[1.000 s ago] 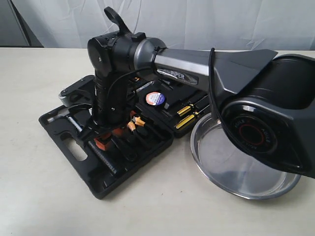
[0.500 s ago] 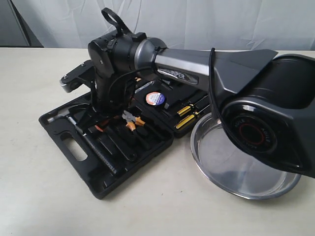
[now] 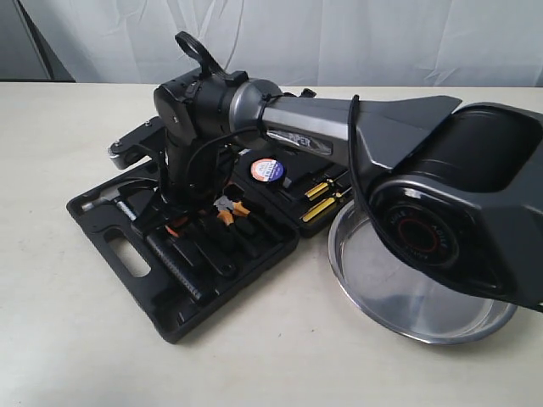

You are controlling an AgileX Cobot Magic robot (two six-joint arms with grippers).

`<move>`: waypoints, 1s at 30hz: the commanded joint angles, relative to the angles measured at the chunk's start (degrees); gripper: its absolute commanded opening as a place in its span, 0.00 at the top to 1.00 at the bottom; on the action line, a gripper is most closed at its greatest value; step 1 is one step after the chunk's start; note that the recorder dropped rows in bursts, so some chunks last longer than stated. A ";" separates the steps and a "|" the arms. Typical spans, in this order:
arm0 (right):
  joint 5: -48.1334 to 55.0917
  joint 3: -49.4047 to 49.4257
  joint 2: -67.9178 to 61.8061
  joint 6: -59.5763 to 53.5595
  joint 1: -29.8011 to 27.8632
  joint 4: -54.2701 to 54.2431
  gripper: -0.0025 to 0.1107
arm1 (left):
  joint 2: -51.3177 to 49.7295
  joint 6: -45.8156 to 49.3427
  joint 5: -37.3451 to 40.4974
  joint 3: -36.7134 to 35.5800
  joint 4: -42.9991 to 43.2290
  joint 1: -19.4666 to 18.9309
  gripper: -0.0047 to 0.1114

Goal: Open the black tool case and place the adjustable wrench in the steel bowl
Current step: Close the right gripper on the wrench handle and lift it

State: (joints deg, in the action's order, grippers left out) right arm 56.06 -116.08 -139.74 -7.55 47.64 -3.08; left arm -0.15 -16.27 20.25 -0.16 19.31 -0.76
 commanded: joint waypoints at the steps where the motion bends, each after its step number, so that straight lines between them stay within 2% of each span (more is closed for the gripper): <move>1: -0.26 0.34 -3.57 0.08 -0.25 -0.85 0.52 | 0.15 -0.07 -0.58 0.16 -0.17 -0.22 0.96; 15: 6.15 0.34 -4.49 3.48 -0.25 -3.64 0.56 | 0.15 -0.07 -0.58 0.16 -0.17 -0.22 0.96; 19: 5.92 0.34 -4.61 3.48 -0.25 -3.18 0.50 | 0.15 -0.07 -0.58 0.16 -0.17 -0.22 0.96; 23: 5.09 0.34 -5.69 3.59 -0.25 -0.44 0.50 | 0.15 -0.07 -0.58 0.16 -0.17 -0.22 0.96; 25: 5.09 0.34 -6.03 3.70 -0.25 -0.11 0.55 | 0.15 -0.07 -0.58 0.16 -0.17 -0.22 0.96; 26: 4.98 0.34 -6.03 3.79 -0.25 -0.11 0.65 | 0.15 -0.07 -0.58 0.16 -0.17 -0.22 0.96; 27: 4.98 0.34 -6.03 3.95 -0.25 -0.11 0.71 | 0.15 -0.07 -0.58 0.16 -0.17 -0.22 0.96; 28: 4.98 0.34 -6.03 3.93 -0.25 -0.11 0.83 | 0.15 -0.07 -0.58 0.16 -0.17 -0.22 0.96; 29: 5.12 0.34 -6.03 3.93 -0.25 -0.11 0.88 | 0.15 -0.07 -0.58 0.16 -0.17 -0.22 0.96; 30: 5.12 0.34 -6.03 4.14 -0.25 -0.25 0.98 | 0.15 -0.07 -0.58 0.16 -0.17 -0.22 0.96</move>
State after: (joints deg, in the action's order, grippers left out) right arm 57.80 -117.20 -142.08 -1.69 47.18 -4.64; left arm -0.15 -16.27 20.25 -0.16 19.31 -0.76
